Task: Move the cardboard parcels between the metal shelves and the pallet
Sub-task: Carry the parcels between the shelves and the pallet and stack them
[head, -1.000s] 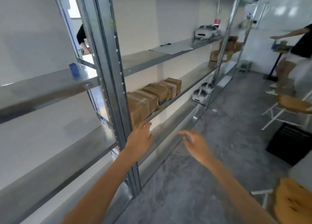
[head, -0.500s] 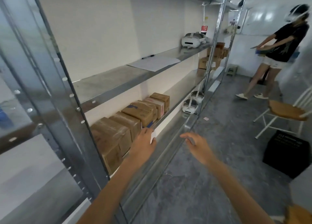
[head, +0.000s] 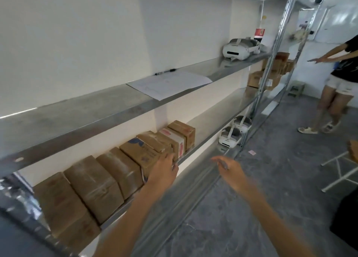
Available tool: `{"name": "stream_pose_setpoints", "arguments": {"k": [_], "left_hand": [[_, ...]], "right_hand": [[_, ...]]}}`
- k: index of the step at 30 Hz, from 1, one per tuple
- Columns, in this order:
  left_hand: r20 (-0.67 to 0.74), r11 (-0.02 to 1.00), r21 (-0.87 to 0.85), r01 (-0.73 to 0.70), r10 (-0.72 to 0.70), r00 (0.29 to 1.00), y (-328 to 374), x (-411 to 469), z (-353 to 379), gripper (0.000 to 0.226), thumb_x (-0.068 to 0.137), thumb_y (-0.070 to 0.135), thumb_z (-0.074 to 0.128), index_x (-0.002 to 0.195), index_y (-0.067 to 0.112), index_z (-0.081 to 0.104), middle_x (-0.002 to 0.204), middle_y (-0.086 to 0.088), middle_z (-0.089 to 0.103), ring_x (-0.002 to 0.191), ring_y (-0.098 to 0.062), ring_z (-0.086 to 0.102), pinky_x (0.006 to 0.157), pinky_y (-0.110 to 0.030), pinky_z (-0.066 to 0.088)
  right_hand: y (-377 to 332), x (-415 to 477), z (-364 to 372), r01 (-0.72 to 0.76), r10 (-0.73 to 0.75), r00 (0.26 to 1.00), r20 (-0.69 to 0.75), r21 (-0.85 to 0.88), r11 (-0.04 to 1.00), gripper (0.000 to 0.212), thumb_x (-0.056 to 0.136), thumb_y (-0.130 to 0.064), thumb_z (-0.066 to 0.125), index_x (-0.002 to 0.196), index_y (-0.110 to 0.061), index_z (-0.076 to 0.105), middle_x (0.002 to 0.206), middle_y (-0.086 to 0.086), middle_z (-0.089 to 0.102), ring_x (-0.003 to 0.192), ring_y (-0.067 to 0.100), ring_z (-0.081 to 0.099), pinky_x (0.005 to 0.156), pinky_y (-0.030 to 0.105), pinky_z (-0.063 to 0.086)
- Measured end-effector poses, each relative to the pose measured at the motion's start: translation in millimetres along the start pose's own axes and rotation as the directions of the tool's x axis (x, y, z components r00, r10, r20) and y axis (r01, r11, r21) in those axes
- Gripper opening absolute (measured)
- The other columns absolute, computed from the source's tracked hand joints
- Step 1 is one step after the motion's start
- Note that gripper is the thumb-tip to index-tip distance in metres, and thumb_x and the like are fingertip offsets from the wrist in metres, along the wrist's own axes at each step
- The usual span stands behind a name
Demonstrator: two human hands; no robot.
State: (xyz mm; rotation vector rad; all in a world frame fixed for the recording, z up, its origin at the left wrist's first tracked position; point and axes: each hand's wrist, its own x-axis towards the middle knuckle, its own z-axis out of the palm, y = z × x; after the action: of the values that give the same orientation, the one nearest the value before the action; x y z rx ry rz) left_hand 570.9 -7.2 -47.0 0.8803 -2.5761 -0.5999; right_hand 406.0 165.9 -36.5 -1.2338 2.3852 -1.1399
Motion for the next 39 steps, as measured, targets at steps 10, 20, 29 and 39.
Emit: {"name": "stream_pose_setpoints", "arguments": {"k": [10,20,29,39], "left_hand": [[-0.016,0.986,-0.061,0.155,-0.156,0.988,9.7,87.1,51.4,0.025,0.096,0.019,0.049,0.12,0.015,0.051,0.119,-0.008,0.059,0.103,-0.026,0.058,0.082,-0.043,0.053],[-0.063,0.957,-0.029,0.29,-0.292,0.954,-4.6,192.8,87.8,0.02,0.096,0.018,0.047,0.113,0.011,0.055,0.124,-0.008,0.056,0.11,-0.024,0.057,0.089,-0.039,0.053],[-0.023,0.888,0.115,0.446,-0.446,0.895,-42.4,258.6,125.7,0.025,0.101,0.031,0.041,0.115,0.014,0.054,0.125,-0.006,0.052,0.113,-0.024,0.054,0.091,-0.031,0.047],[-0.091,0.791,-0.011,0.612,-0.61,0.787,-24.6,266.8,125.2,0.027,0.098,0.02,0.045,0.124,0.019,0.052,0.142,-0.007,0.043,0.125,-0.023,0.048,0.096,-0.039,0.051]], "right_hand": [[42.8,127.4,1.0,0.063,-0.077,0.983,0.165,0.087,0.994,0.029,0.093,-0.002,0.047,0.106,-0.017,0.067,0.111,-0.001,0.066,0.106,0.013,0.058,0.092,0.019,0.041],[44.6,275.5,61.5,0.201,-0.201,0.945,0.258,0.028,0.979,0.025,0.09,-0.01,0.059,0.115,-0.014,0.064,0.105,-0.002,0.066,0.094,0.011,0.062,0.079,0.011,0.047],[75.6,360.5,126.5,0.232,-0.027,0.829,0.558,-0.3,0.925,0.085,0.082,-0.051,0.061,0.146,-0.026,0.01,0.14,0.011,0.027,0.121,0.036,0.037,0.099,0.052,0.038],[83.2,418.9,86.0,0.134,-0.169,0.846,0.505,0.106,0.985,0.075,0.072,-0.044,0.075,0.133,-0.027,0.036,0.126,0.0,0.05,0.112,0.02,0.055,0.088,0.035,0.053]]}}
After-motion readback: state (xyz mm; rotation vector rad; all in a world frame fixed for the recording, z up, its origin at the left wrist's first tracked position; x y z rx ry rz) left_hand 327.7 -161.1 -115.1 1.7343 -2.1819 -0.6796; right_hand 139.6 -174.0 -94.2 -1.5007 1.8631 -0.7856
